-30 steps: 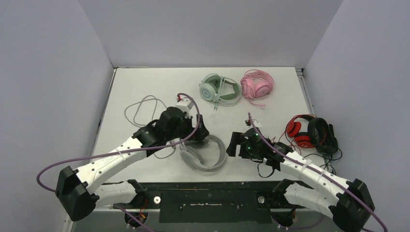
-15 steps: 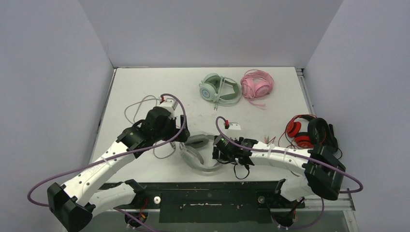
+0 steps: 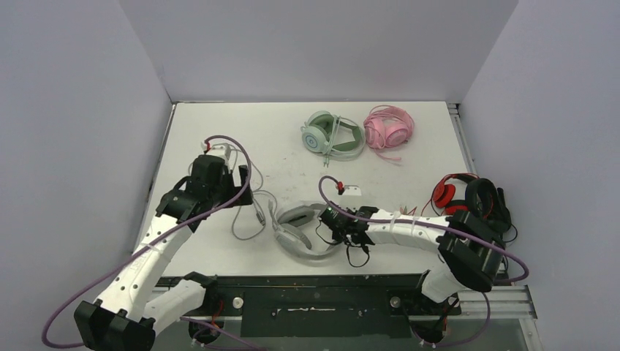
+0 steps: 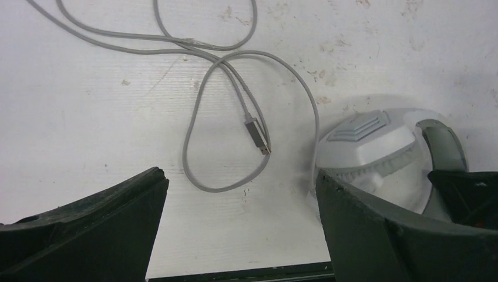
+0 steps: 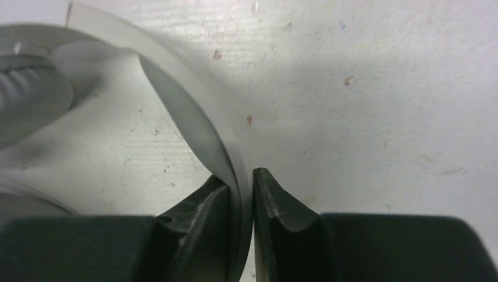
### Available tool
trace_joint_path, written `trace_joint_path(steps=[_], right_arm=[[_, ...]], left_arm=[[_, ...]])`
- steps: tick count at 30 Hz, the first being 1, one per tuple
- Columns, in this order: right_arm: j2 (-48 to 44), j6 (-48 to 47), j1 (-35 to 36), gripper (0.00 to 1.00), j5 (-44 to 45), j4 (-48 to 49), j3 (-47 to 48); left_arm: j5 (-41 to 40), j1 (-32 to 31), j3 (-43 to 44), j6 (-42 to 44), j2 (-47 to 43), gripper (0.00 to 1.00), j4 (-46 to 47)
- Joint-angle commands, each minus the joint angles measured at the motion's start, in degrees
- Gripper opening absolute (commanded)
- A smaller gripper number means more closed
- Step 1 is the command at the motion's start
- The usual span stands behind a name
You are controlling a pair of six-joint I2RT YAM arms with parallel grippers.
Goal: Wrap the headphones
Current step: Pick up the headphones from the corner of the board.
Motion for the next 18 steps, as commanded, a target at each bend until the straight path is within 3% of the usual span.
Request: trace_joint_path(steps=[1, 4, 10, 18], right_arm=[[-8.43, -3.73, -3.09, 0.10, 3.90, -1.92, 4.18], [-14.28, -9.29, -9.06, 0.02, -2.36, -1.73, 5.11], [-21.32, -19.05, -17.22, 0.03, -11.28, -8.30, 12.12], [-27.07, -24.90, -23.89, 0.04, -14.97, -18.20, 22.92]], left_arm=[[7.29, 6.08, 2.03, 3.28, -1.64, 0.95, 2.10], [13.24, 8.35, 0.06, 1.87, -1.47, 0.96, 5.62], [22.71, 8.66, -9.28, -0.38, -5.81, 0.95, 17.83], [28.31, 8.50, -25.96, -6.43, -14.84, 0.89, 48.34]])
